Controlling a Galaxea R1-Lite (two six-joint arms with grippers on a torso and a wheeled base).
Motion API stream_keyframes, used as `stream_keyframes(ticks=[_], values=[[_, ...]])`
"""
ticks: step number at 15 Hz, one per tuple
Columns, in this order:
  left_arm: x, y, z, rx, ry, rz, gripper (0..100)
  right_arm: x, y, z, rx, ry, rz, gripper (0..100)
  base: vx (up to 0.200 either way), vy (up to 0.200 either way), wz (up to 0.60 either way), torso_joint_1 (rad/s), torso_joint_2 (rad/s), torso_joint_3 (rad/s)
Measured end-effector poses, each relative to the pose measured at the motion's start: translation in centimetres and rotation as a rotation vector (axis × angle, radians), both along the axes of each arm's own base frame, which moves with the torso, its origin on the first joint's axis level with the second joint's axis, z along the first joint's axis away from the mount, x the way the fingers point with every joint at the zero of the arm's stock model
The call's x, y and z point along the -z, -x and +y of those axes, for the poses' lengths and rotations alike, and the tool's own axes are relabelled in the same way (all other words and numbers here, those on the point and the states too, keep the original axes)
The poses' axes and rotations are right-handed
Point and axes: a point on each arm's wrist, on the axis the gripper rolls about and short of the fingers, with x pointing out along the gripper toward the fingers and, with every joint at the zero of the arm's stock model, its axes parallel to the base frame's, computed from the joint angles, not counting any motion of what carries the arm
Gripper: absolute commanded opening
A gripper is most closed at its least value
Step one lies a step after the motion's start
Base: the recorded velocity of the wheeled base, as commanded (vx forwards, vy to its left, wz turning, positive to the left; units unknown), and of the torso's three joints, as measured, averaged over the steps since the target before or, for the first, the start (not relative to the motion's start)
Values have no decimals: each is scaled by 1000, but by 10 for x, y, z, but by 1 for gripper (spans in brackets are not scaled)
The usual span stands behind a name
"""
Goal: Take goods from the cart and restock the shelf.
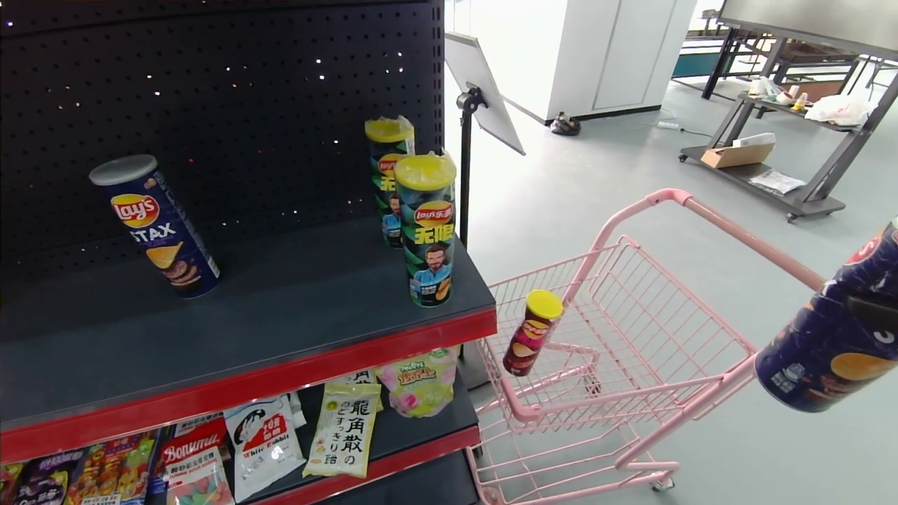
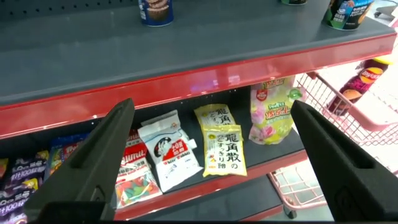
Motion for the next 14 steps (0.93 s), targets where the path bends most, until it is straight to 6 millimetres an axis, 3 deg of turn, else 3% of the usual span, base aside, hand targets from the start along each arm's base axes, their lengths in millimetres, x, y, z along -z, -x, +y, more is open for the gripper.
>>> stream_keyframes(ticks=[7,10,14], values=[[0,0,0,0,0,-1,100,15,-11,0,-3,12,76,0,0,0,600,6,1,2],[0,0,0,0,0,-1,100,22,-6,0,-6,14,87,0,0,0,0,0,0,0],[0,0,0,1,0,0,100,30,2,0,-7,13,91,0,-200,0,0,7,5,2]])
